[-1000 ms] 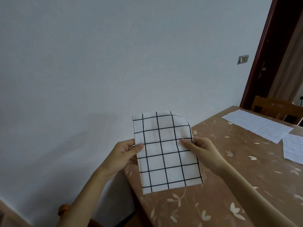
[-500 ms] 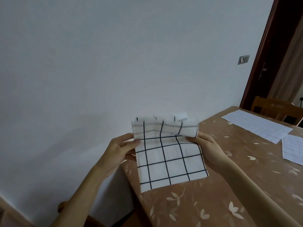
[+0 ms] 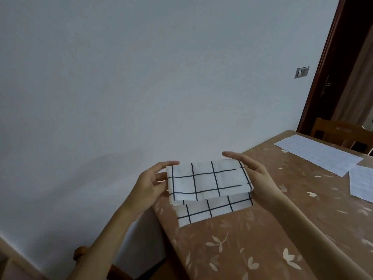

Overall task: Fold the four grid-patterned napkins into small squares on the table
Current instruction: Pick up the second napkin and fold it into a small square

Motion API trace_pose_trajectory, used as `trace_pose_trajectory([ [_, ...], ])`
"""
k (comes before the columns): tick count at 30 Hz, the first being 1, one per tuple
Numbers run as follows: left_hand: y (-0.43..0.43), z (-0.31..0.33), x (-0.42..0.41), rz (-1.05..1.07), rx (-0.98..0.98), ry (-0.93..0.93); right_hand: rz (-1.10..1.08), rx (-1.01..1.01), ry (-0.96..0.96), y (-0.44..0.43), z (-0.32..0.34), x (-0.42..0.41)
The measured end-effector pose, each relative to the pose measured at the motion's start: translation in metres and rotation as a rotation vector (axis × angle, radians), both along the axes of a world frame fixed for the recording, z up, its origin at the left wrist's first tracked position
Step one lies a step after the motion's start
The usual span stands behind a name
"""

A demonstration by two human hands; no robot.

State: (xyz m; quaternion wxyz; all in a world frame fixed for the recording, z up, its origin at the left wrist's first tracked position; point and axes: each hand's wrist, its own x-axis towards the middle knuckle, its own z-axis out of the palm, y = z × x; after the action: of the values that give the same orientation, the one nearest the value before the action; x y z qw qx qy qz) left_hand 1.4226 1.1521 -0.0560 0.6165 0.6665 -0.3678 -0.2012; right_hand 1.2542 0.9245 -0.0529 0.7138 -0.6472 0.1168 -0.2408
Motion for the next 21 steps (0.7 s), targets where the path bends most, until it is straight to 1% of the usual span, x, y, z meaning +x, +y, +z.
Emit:
trace_pose_trajectory([
  [2,-0.002,-0.002,-0.001,0.053,0.007,-0.047,0.038,-0.063,0.028,-0.003,-0.001,-0.002],
  [5,-0.001,0.002,-0.002,0.086,-0.020,-0.027,0.104,-0.159,0.118,-0.004,-0.003,-0.005],
  [8,0.001,0.008,-0.001,0.093,-0.016,-0.057,0.109,-0.218,0.125,-0.001,-0.002,-0.008],
  [11,0.002,0.012,0.002,0.081,0.000,-0.077,0.039,-0.207,0.128,0.000,0.000,-0.008],
  [16,0.005,0.017,0.007,0.045,0.044,-0.137,0.033,-0.104,0.104,-0.002,-0.001,-0.004],
  [21,0.005,0.021,0.007,0.028,0.050,-0.143,0.029,-0.218,0.042,-0.001,0.005,-0.001],
])
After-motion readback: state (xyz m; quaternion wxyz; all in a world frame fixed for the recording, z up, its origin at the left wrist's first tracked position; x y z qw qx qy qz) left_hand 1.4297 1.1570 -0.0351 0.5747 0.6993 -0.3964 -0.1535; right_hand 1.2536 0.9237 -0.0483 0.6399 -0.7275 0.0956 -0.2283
